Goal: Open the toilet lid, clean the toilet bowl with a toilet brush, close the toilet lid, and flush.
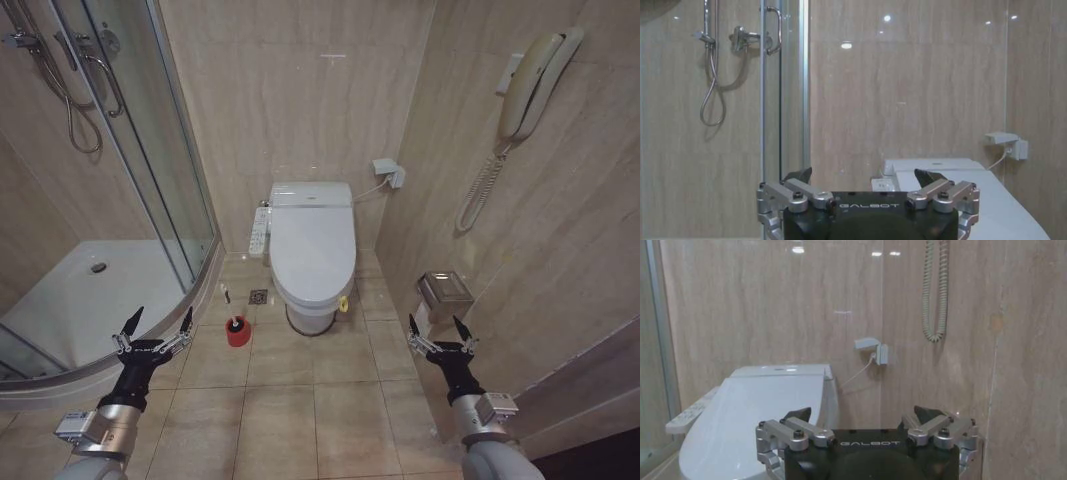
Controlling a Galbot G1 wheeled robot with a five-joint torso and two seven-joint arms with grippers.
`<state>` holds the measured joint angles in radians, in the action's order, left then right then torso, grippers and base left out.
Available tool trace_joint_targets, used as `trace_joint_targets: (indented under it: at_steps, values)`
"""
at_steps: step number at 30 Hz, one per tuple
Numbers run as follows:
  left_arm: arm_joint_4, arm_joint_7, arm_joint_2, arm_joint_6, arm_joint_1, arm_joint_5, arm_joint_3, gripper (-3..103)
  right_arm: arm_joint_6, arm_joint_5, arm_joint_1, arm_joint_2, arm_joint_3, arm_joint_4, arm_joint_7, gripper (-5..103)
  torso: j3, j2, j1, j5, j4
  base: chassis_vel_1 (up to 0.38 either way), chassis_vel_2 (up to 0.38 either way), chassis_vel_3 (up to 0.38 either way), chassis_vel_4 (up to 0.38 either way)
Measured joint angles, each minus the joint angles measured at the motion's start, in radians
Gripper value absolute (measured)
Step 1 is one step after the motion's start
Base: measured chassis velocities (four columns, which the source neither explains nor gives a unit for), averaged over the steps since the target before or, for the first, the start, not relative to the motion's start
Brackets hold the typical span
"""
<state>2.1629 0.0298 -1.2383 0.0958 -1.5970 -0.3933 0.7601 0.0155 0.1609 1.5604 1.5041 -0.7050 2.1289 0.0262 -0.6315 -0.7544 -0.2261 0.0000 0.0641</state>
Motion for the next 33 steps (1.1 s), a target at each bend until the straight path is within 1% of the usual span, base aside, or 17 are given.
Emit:
trace_joint_targets:
  at_steps: [11, 15, 18, 22, 27, 31, 33]
  values:
    - [0.000, 0.000, 0.000, 0.000, 0.000, 0.000, 0.000, 100, 0.000, -0.003, 0.001, 0.000, -0.002, -0.003, -0.003, 100, 0.000, 0.000, 0.000, 0.0000, 0.0000, 0.000, 0.000, 0.000, 0.000]
    - [0.000, 0.000, 0.000, 0.000, 0.000, 0.000, 0.000, 100, -0.014, 0.027, 0.003, -0.002, -0.006, -0.008, 0.005, 100, 0.000, 0.000, 0.000, 0.0000, 0.0000, 0.000, 0.000, 0.000, 0.000]
    - [0.000, 0.000, 0.000, 0.000, 0.000, 0.000, 0.000, 100, -0.028, 0.055, 0.001, -0.007, -0.005, -0.020, -0.016, 100, 0.000, 0.000, 0.000, 0.0000, 0.0000, 0.000, 0.000, 0.000, 0.000]
    - [0.000, 0.000, 0.000, 0.000, 0.000, 0.000, 0.000, 100, -0.033, 0.060, 0.000, -0.010, -0.005, -0.026, -0.017, 100, 0.000, 0.000, 0.000, 0.0000, -0.0001, -0.018, 0.019, 0.033, -0.016]
    - [0.000, 0.000, 0.000, 0.000, 0.000, 0.000, 0.000, 100, -0.035, 0.061, -0.005, -0.008, -0.002, -0.027, -0.018, 100, 0.000, 0.000, 0.000, -0.0001, 0.0002, -0.099, 0.105, 0.122, -0.112]
    - [0.000, 0.000, 0.000, 0.000, 0.000, 0.000, 0.000, 100, -0.036, 0.054, -0.006, -0.009, -0.004, -0.030, -0.023, 100, 0.000, 0.000, 0.000, 0.0001, -0.0003, -0.215, 0.209, 0.194, -0.185]
    - [0.000, 0.000, 0.000, 0.000, 0.001, 0.000, 0.000, 100, -0.040, 0.037, -0.008, -0.010, -0.009, -0.036, -0.037, 100, 0.000, 0.000, -0.001, -0.0002, 0.0001, -0.184, 0.203, 0.178, -0.217]
